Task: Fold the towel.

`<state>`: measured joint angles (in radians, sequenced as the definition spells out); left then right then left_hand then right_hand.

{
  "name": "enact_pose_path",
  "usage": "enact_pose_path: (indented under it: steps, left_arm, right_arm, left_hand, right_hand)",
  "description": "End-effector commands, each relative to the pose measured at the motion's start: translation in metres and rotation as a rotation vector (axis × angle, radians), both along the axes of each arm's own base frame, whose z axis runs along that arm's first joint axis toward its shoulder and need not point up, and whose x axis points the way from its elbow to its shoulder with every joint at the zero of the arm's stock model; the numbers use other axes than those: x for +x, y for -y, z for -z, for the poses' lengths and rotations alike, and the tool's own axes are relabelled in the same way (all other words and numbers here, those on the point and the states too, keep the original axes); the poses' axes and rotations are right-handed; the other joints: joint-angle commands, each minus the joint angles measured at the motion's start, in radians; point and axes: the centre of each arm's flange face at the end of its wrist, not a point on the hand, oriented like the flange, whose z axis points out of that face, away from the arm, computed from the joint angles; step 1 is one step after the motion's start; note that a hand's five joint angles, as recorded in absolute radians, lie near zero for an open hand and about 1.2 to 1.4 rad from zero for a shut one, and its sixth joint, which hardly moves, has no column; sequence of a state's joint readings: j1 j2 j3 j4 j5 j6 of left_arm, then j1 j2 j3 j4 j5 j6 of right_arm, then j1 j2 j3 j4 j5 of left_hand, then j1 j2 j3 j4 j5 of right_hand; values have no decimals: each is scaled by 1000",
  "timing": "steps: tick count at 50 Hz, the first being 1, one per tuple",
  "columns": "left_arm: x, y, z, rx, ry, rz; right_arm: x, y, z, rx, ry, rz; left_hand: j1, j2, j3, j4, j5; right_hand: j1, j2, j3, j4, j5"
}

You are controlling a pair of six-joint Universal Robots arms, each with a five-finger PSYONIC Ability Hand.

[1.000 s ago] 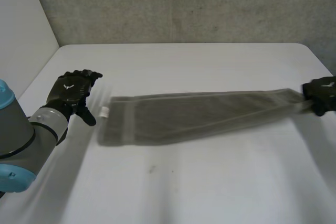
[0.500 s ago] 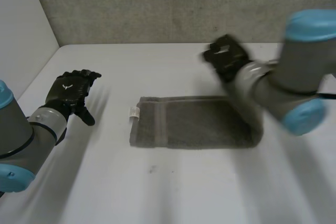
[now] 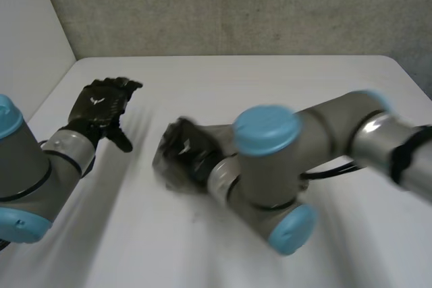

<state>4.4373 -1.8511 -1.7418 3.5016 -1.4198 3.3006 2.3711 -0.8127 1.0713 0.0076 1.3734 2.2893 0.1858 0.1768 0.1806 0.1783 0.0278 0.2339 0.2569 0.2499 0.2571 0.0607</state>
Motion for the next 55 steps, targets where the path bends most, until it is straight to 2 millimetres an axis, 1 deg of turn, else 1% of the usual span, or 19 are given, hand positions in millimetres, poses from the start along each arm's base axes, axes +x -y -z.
enact_pose_path:
  steps: [1,6,14,17,21,23,28,31,35,37,38,39,40,41,45,50,53,54,55]
  left_arm:
    - [-33,-12,-21,-46,-67,89]
    - [-51,-18,-15,-22,-81,138]
    - [-66,-24,-10,-16,-78,160]
    - [-66,-24,-10,-17,-80,151]
    - [-66,-23,-10,-19,-80,149]
    - [-66,-24,-10,-17,-80,149]
    - [-65,-26,-9,-10,-78,149]
    - [-64,-27,-8,-7,-77,147]
    - [-61,-27,-8,-3,-74,135]
    - [-57,-27,-14,-15,-79,118]
    - [-57,-27,-14,-15,-79,118]
    - [-55,-27,-18,-25,-81,110]
    - [-55,-27,-18,-25,-81,110]
    - [-53,-27,-22,-36,-85,102]
    - [-40,-18,-33,-68,-95,45]
    - [-28,-12,-47,-106,-111,-4]
    - [-27,-11,-49,-110,-111,-10]
    - [-27,-11,-48,-107,-112,-9]
    - [-27,-11,-48,-107,-112,-9]
  right_arm:
    - [-72,44,-41,178,242,246]
    - [-115,59,-16,273,224,382]
    - [-152,59,37,363,117,462]
    - [-157,63,48,341,121,474]
    - [-161,71,49,321,140,482]
    - [-163,76,47,315,154,491]
    - [-170,82,38,282,164,520]
    - [-171,85,16,211,197,517]
    - [-160,91,-17,92,217,451]
    - [-128,81,-30,24,194,323]
    - [-128,80,-30,24,194,323]
    - [-102,63,-31,14,174,213]
    - [-102,63,-31,14,174,212]
    - [-71,39,-31,-6,151,81]
    - [-17,-4,-18,-41,32,-152]
    - [16,-39,22,-21,-165,-311]
    - [20,-41,32,-16,-201,-314]
    - [21,-39,35,-7,-220,-293]
    - [20,-34,35,-9,-228,-243]
  left_hand:
    - [16,25,21,23,-1]
    - [25,34,30,32,8]
    - [25,34,30,32,8]
    - [28,37,33,35,11]
    - [28,37,33,35,11]
    - [28,37,33,35,11]
    - [28,37,33,35,11]
    - [28,37,33,35,11]
    - [28,37,33,35,11]
    - [25,34,30,32,8]
    - [25,34,30,32,8]
    - [25,34,30,32,8]
    - [25,34,30,32,8]
    - [25,34,30,32,8]
    - [25,34,30,32,8]
    - [22,31,27,29,5]
    - [22,31,27,29,5]
    - [22,31,27,29,5]
    - [22,31,27,29,5]
  right_hand:
    - [-59,-82,-75,-83,-61]
    - [-59,-82,-75,-83,-61]
    - [-59,-82,-75,-82,-60]
    - [255,232,239,231,253]
    - [567,544,551,544,566]
    - [1085,1062,1069,1061,1083]
    - [1162,1139,1146,1139,1161]
    - [1162,1139,1146,1139,1161]
    - [1162,1139,1146,1139,1161]
    - [1162,1139,1146,1139,1161]
    - [1162,1139,1146,1139,1161]
    - [1162,1139,1146,1139,1161]
    - [1162,1139,1146,1139,1161]
    - [1162,1139,1146,1139,1161]
    - [1162,1139,1146,1139,1161]
    - [1162,1139,1146,1139,1161]
    - [1162,1139,1146,1139,1161]
    - [1079,1056,1063,1056,1078]
    - [439,416,423,416,437]
